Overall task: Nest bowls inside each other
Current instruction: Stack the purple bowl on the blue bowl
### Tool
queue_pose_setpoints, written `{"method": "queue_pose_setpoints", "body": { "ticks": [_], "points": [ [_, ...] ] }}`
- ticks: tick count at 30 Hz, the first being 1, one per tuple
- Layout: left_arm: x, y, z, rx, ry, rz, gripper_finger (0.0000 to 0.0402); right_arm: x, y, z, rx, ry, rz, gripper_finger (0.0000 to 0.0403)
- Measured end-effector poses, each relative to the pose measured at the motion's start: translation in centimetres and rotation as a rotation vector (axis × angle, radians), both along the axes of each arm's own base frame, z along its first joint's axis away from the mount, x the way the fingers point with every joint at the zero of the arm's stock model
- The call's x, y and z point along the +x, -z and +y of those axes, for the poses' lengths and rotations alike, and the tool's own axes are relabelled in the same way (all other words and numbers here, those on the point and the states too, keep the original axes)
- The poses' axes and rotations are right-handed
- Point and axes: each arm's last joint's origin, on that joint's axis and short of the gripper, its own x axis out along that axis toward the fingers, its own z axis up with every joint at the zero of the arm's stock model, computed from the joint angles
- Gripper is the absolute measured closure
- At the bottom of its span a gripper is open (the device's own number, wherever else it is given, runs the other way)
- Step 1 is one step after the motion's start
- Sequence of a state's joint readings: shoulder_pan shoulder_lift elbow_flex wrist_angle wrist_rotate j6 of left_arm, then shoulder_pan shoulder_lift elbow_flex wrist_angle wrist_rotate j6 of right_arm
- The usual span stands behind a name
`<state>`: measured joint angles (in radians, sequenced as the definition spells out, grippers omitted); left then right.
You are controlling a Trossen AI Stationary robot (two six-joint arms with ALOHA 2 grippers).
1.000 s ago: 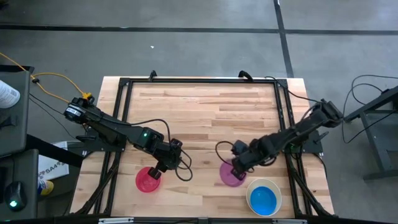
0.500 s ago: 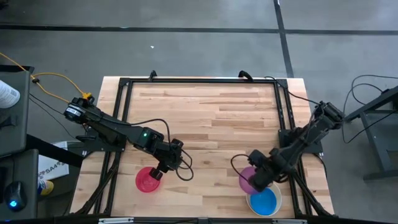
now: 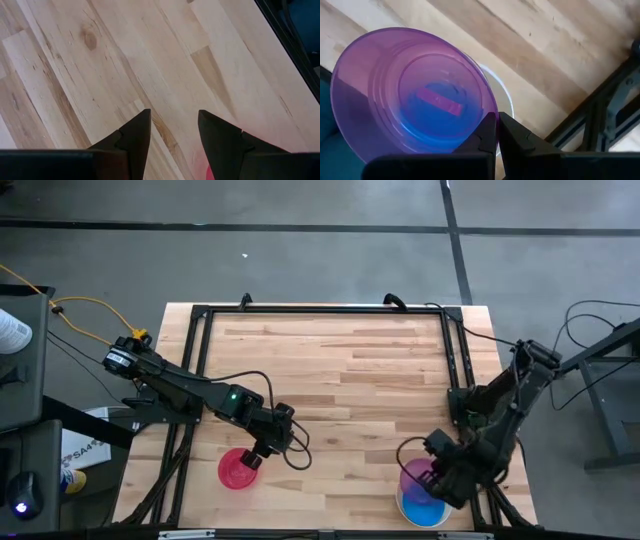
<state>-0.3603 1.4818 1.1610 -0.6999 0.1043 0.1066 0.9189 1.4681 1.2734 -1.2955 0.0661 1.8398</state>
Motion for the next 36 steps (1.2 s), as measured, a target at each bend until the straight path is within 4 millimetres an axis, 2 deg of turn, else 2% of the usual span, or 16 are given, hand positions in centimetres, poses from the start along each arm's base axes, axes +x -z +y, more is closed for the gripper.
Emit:
{"method": "queue_pose_setpoints", "body": {
  "ticks": [6,15,27,36],
  "points": [
    [0.0,0.0,0.0,-0.002,-0.003,-0.001,0.0238,-1.2,0.1,1.5,0.03,0.045,-0.038,0.0399],
    [0.0,0.0,0.0,-0.004,-0.006,-0.001,0.0238,-2.1,1.5,3.9,0.038,0.08,-0.041,0.0399],
    [0.1,-0.1,0.0,-0.009,-0.006,-0.012,0.0238,-1.9,3.0,5.5,0.039,0.09,-0.038,0.0399],
    [0.1,-0.1,-0.1,-0.011,-0.005,-0.016,0.0238,-1.7,5.1,6.4,0.034,0.087,-0.007,0.0399]
  ]
}}
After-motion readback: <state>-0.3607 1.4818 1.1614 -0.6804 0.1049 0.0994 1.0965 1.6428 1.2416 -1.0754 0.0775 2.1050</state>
